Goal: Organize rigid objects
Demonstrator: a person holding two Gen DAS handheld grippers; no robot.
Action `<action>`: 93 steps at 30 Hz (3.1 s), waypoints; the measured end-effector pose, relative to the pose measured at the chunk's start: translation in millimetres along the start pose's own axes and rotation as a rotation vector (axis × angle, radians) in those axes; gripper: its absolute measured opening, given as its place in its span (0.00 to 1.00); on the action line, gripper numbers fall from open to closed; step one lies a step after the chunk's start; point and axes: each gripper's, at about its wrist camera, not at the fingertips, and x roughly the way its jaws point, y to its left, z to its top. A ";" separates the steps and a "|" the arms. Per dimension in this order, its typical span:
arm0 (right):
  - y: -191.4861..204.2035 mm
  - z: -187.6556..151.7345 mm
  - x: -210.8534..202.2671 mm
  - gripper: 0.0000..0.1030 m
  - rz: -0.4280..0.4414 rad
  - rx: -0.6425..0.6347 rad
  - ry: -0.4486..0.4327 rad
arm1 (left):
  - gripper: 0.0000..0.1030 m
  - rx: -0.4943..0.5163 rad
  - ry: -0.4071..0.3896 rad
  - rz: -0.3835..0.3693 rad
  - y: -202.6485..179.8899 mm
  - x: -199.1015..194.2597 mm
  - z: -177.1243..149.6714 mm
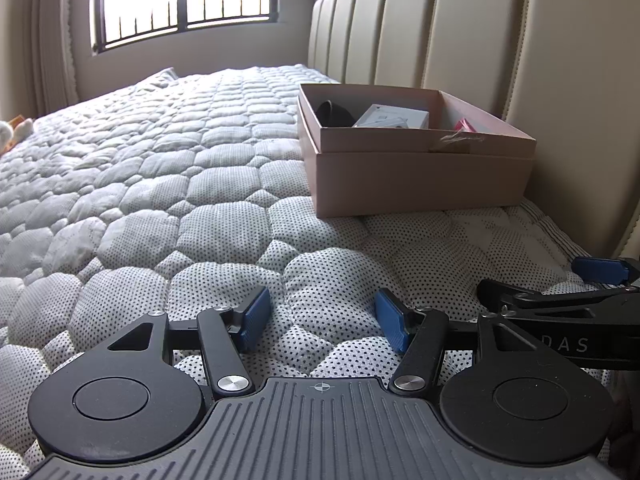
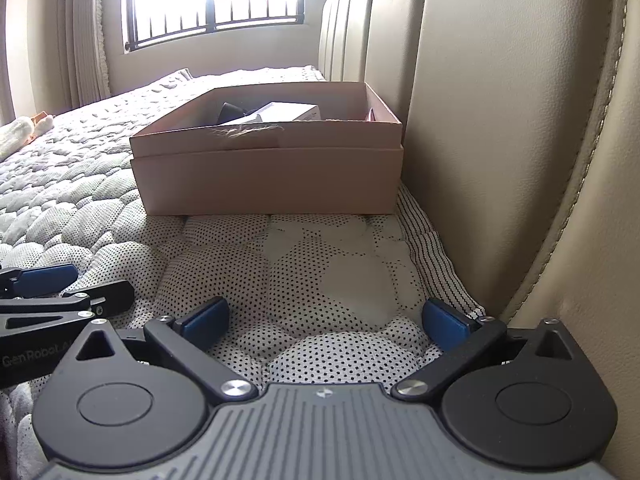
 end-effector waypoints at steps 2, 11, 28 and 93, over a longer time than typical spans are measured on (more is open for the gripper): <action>0.0 0.0 -0.1 1.00 0.001 0.000 0.000 | 0.62 0.000 0.000 0.000 0.1 0.0 0.0; -0.1 0.1 -0.1 1.00 0.000 0.001 0.000 | 0.62 0.000 0.000 0.000 0.0 -0.1 0.1; -0.3 -0.2 -0.1 1.00 0.001 0.001 0.000 | 0.61 -0.003 -0.001 -0.001 0.2 -1.2 0.3; 0.9 0.2 -0.2 1.00 0.001 0.002 0.001 | 0.59 -0.003 -0.005 -0.005 2.1 -3.4 0.7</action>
